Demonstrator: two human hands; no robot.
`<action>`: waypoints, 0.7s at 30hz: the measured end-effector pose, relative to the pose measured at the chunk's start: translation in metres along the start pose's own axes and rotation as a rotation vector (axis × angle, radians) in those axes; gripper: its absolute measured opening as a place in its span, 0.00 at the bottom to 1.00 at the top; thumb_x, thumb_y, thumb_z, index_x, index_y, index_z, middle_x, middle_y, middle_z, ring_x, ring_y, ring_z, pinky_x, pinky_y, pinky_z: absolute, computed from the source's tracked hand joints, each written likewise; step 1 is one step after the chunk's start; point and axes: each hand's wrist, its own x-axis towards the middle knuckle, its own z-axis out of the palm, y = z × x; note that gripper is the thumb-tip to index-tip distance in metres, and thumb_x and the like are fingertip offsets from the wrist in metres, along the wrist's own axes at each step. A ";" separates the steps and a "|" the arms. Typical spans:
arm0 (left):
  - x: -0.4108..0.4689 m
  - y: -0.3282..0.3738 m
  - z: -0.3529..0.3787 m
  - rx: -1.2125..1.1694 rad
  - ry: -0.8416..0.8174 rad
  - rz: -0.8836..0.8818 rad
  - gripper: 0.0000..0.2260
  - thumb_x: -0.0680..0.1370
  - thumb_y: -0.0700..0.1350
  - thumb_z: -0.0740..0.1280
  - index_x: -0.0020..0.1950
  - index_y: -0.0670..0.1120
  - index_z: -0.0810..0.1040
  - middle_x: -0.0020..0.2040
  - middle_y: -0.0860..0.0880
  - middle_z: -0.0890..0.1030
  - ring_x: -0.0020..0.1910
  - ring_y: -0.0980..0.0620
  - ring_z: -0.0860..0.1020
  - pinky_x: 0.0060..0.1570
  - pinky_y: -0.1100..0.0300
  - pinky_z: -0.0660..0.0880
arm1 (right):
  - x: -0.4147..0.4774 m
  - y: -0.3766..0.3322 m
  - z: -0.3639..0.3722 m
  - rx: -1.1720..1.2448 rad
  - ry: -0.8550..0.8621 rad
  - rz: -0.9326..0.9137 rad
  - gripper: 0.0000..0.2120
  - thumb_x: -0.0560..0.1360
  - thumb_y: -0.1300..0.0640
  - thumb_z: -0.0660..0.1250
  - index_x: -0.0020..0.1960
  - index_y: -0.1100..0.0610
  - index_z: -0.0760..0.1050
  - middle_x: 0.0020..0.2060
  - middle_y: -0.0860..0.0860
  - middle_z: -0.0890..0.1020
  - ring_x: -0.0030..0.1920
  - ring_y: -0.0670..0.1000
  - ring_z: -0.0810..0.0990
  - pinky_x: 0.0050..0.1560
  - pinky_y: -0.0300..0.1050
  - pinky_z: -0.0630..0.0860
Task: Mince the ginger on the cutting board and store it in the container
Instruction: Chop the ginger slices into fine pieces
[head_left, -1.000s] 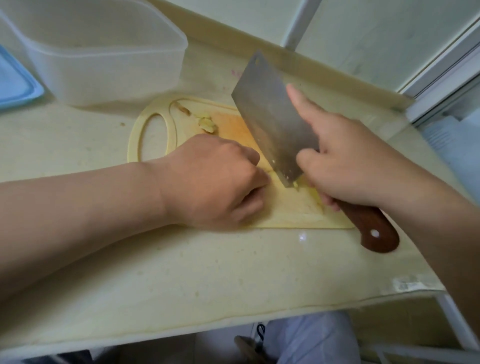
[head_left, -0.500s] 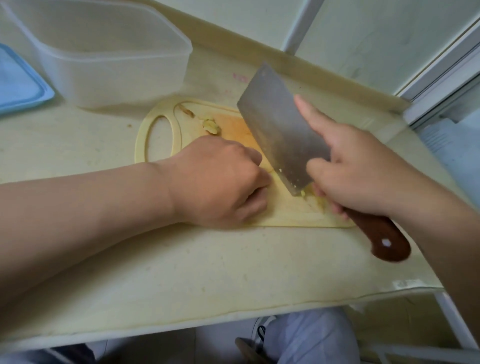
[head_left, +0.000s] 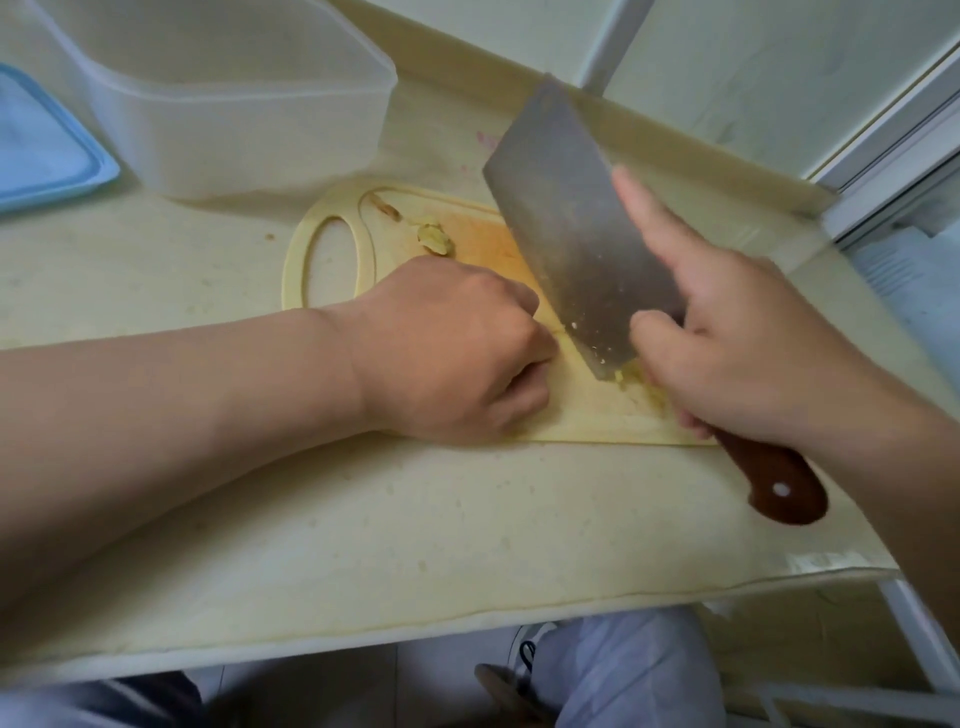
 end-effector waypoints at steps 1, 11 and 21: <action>0.000 0.000 0.000 0.002 0.004 -0.001 0.25 0.76 0.57 0.47 0.48 0.48 0.81 0.37 0.51 0.70 0.37 0.42 0.75 0.34 0.53 0.75 | 0.008 -0.003 -0.002 -0.013 -0.039 -0.002 0.44 0.78 0.64 0.58 0.81 0.28 0.45 0.25 0.51 0.81 0.21 0.52 0.79 0.26 0.51 0.81; -0.001 0.000 -0.003 -0.002 -0.014 0.000 0.24 0.76 0.56 0.48 0.48 0.48 0.82 0.36 0.53 0.67 0.36 0.43 0.75 0.34 0.52 0.76 | 0.000 -0.003 0.009 0.105 0.081 0.033 0.44 0.78 0.64 0.58 0.81 0.29 0.44 0.26 0.56 0.80 0.24 0.56 0.80 0.28 0.54 0.82; -0.001 0.000 -0.002 0.002 0.006 -0.007 0.27 0.75 0.57 0.46 0.53 0.49 0.82 0.38 0.51 0.72 0.39 0.42 0.77 0.36 0.53 0.76 | 0.037 -0.014 -0.002 0.020 -0.071 0.045 0.45 0.76 0.64 0.57 0.81 0.30 0.45 0.28 0.56 0.81 0.21 0.54 0.80 0.23 0.50 0.79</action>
